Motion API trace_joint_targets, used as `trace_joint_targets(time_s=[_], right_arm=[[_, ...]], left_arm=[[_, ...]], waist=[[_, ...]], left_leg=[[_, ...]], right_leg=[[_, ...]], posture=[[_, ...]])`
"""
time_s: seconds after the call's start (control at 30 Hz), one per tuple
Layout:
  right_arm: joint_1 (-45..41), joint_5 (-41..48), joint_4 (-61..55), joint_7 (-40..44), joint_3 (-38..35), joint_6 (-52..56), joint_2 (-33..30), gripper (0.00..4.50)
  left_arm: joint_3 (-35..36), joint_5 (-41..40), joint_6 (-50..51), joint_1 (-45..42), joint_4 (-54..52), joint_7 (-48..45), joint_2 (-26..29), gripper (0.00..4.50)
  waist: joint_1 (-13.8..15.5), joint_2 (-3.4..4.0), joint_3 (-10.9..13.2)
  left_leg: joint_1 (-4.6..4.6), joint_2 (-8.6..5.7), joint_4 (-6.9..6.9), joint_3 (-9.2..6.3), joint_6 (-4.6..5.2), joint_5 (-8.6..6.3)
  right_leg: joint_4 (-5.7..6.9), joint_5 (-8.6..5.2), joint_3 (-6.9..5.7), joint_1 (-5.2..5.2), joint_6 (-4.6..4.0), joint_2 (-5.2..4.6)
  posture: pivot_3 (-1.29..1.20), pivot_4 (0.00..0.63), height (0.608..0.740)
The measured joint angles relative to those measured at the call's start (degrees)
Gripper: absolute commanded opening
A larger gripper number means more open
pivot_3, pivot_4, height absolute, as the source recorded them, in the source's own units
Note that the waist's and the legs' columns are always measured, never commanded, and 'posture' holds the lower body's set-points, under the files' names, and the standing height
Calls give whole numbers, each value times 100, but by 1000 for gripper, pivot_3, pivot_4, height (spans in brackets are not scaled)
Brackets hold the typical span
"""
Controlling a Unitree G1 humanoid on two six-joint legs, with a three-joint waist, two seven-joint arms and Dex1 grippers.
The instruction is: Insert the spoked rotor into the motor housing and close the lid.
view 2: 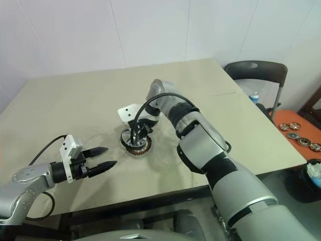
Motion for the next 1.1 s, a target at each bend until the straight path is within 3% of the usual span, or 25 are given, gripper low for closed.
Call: trace_joint_targets(time_s=[1.1], right_arm=[[177,-301,74,-32,75,-267,-32,968]], left_arm=[[0,6,-9,-5,8,85,-62,4030]], waist=[[-1,-1,-1]], left_leg=[[3,0,2,0,0,0]], right_leg=[[1,0,0,3,0,1]], posture=[[0,0,740]])
